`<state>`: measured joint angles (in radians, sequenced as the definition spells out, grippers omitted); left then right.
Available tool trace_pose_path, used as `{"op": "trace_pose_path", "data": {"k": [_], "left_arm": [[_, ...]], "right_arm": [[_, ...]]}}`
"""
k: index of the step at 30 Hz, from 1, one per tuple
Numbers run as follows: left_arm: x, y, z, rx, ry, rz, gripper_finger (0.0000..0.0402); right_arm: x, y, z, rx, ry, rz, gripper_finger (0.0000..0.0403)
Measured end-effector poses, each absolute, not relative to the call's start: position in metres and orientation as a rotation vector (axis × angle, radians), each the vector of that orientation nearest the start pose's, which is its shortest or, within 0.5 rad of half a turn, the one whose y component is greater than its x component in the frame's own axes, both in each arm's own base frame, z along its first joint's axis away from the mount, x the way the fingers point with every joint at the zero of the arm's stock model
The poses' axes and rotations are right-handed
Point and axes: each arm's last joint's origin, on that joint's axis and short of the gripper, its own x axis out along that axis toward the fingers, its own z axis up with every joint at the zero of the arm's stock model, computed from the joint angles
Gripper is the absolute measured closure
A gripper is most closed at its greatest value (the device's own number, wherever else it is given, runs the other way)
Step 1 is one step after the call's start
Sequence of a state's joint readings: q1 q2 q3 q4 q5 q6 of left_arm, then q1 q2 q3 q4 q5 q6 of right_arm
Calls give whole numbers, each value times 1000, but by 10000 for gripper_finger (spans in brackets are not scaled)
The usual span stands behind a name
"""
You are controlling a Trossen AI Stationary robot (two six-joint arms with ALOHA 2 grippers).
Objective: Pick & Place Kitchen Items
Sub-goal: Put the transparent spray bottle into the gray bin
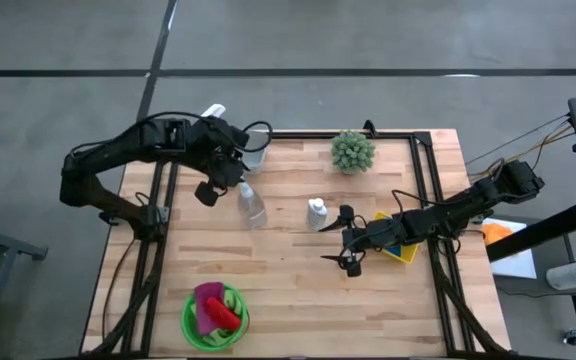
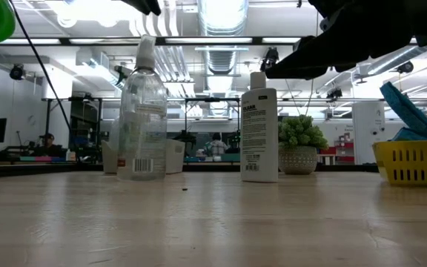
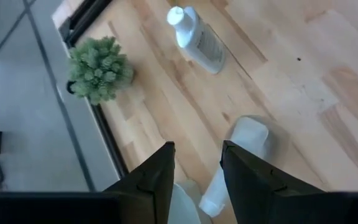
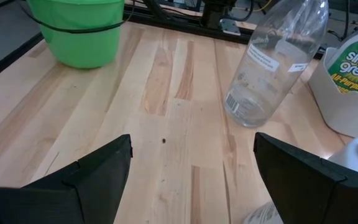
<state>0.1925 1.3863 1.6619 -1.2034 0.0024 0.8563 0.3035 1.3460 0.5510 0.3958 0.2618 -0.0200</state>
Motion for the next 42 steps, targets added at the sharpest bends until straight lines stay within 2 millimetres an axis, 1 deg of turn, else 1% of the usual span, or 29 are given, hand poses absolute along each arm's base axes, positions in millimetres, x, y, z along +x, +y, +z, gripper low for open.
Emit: {"op": "trace_pose_path", "data": {"k": [2, 4, 8, 12, 15, 18, 22, 26, 37, 42], "left_arm": [[245, 47, 407, 684, 946, -259, 256], [245, 46, 405, 657, 952, -305, 232], [249, 46, 401, 604, 966, -313, 158], [250, 46, 395, 605, 983, -323, 90], [251, 47, 387, 636, 1009, -340, 68], [254, 47, 376, 649, 1021, -351, 66], [255, 49, 365, 683, 1062, -349, 79], [255, 50, 359, 706, 1084, -354, 112], [257, 51, 359, 735, 1082, -337, 248], [257, 51, 359, 739, 1074, -334, 299]], "right_arm": [[254, 72, 191, -129, 383, 44, 69], [254, 72, 191, -129, 384, 44, 69], [254, 72, 190, -126, 388, 44, 69], [254, 72, 190, -127, 391, 43, 69], [254, 71, 190, -127, 392, 43, 69], [254, 72, 190, -128, 394, 43, 69], [254, 72, 190, -128, 394, 43, 69], [254, 71, 190, -126, 395, 42, 69], [253, 71, 189, -126, 398, 42, 69], [253, 71, 189, -126, 398, 42, 69]]}}
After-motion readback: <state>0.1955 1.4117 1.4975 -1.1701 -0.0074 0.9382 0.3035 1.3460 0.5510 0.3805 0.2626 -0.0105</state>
